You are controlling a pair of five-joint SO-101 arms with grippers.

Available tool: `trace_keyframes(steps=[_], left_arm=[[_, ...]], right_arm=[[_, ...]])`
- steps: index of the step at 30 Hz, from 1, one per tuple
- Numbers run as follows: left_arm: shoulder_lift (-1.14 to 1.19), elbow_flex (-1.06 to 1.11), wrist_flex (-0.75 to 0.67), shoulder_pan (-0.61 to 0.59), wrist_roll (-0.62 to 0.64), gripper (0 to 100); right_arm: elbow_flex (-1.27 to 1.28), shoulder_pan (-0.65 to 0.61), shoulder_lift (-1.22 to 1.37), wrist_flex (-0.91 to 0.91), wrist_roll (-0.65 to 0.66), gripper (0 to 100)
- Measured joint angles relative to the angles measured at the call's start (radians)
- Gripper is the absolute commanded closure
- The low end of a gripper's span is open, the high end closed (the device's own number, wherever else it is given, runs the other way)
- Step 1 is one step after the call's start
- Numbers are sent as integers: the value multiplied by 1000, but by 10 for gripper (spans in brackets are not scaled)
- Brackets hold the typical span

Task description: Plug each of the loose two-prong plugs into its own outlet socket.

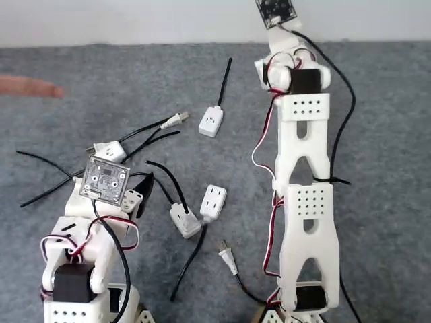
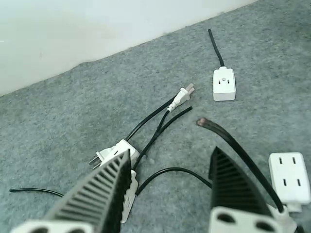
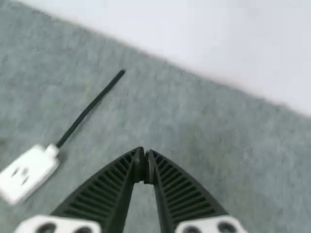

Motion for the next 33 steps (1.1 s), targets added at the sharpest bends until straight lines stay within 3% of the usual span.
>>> trace_keyframes(steps=[4, 10, 18, 23, 33], left_arm=[[0, 0, 0, 0, 0, 742], [0, 0, -3, 0, 0, 742], [38, -2, -207, 0, 0, 673], [265, -31, -331, 51, 0, 673], [918, -422, -445, 173, 0, 673]], right_arm=[[0, -3, -63, 160, 0, 957], [0, -2, -120, 278, 0, 760], [-2, 84, -157, 281, 0, 753], [-6, 86, -157, 281, 0, 753], [-6, 92, -157, 281, 0, 753]])
